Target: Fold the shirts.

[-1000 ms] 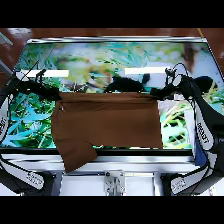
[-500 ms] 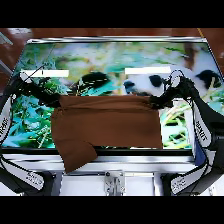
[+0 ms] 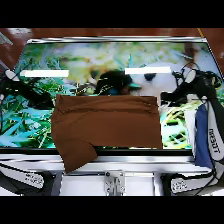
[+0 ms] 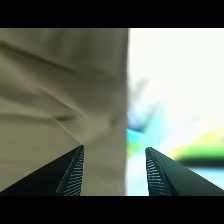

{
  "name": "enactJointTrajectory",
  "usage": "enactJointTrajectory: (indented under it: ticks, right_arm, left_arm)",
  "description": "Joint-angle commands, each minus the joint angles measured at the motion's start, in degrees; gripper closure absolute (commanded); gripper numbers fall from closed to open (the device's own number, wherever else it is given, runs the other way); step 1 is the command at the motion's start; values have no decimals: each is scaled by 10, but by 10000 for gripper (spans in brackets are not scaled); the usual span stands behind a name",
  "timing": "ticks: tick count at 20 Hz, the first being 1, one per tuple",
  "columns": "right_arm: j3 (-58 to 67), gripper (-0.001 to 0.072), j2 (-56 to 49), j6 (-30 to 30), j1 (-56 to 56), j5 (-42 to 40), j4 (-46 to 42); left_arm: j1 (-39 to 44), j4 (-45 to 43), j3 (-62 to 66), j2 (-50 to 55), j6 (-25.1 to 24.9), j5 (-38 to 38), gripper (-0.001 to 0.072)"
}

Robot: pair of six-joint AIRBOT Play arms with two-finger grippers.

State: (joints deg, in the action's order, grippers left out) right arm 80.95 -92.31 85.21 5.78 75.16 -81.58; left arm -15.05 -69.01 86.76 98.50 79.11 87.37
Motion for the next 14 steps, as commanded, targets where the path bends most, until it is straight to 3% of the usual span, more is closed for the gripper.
enactJointTrajectory:
  ticks: [1,3,7,14]
  right_arm:
    - [-16,190,71,-27,72,144,-45]
    - [-83,190,121,-50,129,157,-12]
    - [-223,189,211,-65,205,88,51]
    - [-250,190,225,-69,209,49,65]
  left_arm:
    - [-70,-1,-42,-73,-21,76,154]
    - [-127,1,-171,-147,-27,56,155]
    - [-173,30,-440,-290,-67,-14,179]
    - [-167,72,-578,-320,-67,-134,178]
